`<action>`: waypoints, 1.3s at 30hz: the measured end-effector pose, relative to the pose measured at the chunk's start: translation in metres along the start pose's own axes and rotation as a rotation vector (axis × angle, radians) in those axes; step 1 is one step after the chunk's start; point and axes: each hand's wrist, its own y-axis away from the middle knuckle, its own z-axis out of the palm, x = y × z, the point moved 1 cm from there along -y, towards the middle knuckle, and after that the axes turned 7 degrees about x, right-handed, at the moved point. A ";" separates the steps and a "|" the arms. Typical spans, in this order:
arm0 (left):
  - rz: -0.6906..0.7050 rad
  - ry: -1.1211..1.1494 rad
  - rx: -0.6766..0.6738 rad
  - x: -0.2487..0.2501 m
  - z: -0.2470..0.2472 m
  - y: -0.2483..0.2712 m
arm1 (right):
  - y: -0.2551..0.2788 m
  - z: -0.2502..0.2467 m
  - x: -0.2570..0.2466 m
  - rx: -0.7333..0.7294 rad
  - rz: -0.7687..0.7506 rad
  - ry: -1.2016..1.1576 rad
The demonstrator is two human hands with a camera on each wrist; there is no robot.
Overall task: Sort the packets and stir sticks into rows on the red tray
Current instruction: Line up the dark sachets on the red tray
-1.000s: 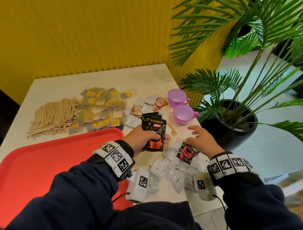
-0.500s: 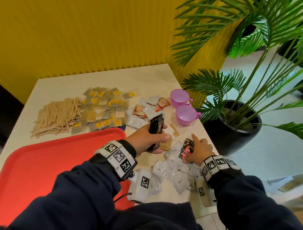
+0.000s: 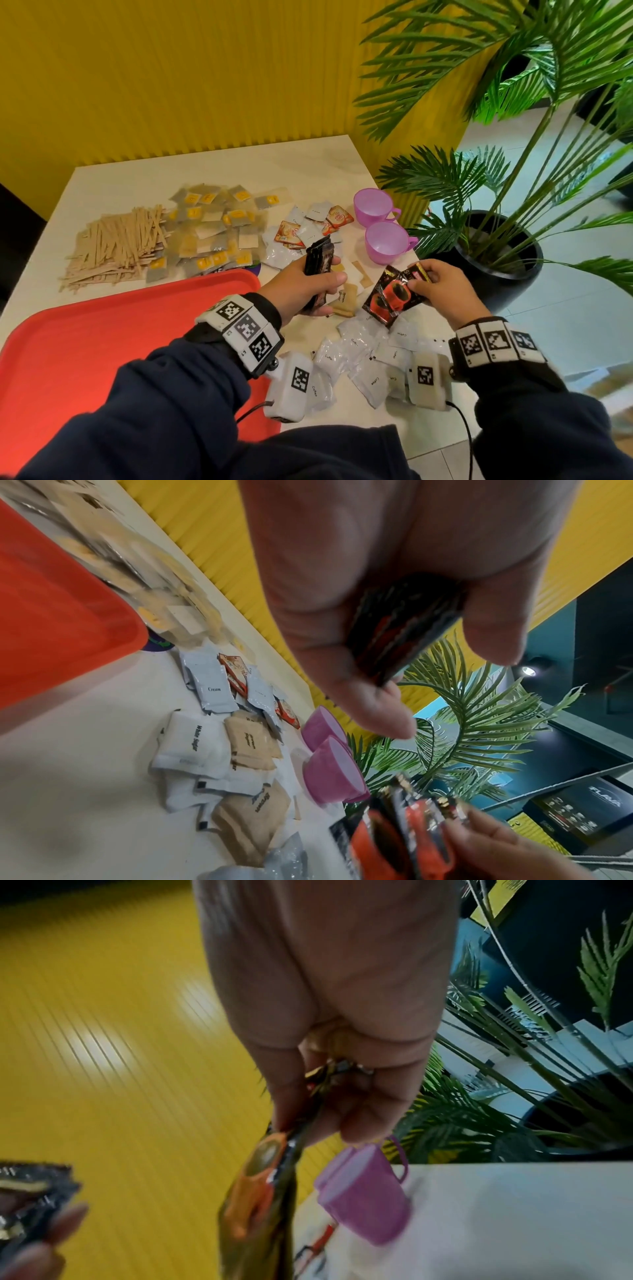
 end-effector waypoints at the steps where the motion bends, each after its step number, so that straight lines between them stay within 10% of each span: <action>1: -0.001 0.002 0.008 0.001 0.000 0.000 | 0.003 -0.002 -0.008 -0.027 -0.010 -0.079; 8: -0.070 -0.016 -0.086 0.003 0.001 0.003 | 0.027 0.007 -0.063 -0.302 -0.175 -0.373; 16: -0.068 0.062 -0.250 0.005 -0.006 0.014 | 0.038 0.051 -0.084 -0.154 -0.339 -0.183; 20: -0.040 0.064 -0.157 0.007 -0.015 0.018 | 0.036 0.052 -0.093 -0.038 -0.355 -0.237; 26: -0.065 0.185 0.037 0.010 -0.038 0.016 | 0.041 0.046 -0.109 -0.285 -0.302 -0.318; 39: 0.057 0.260 0.009 -0.001 -0.067 0.025 | 0.055 0.121 -0.118 -0.229 -0.271 -0.165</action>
